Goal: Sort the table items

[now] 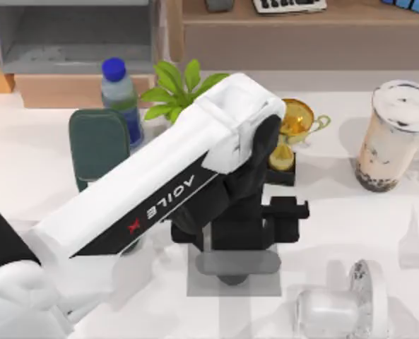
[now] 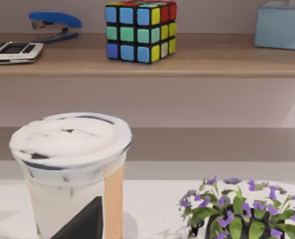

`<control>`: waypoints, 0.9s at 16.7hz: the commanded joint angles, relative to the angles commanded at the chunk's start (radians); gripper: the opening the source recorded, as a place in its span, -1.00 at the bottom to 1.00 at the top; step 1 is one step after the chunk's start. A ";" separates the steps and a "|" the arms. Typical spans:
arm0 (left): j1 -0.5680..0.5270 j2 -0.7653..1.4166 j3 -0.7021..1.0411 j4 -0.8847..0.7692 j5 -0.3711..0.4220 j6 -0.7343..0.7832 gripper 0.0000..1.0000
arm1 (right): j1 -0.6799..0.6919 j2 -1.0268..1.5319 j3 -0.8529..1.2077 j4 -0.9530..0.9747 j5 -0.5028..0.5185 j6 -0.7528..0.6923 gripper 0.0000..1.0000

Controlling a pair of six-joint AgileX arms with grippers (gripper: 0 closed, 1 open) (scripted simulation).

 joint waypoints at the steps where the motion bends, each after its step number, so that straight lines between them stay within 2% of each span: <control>1: 0.000 0.000 0.000 0.000 0.000 0.000 1.00 | 0.000 0.000 0.000 0.000 0.000 0.000 1.00; 10: 0.006 0.010 0.000 -0.003 -0.004 -0.005 1.00 | 0.000 0.000 0.000 0.000 0.000 0.000 1.00; 15: 0.117 0.213 0.015 -0.058 -0.063 -0.112 1.00 | 0.000 0.000 0.000 0.000 0.000 0.000 1.00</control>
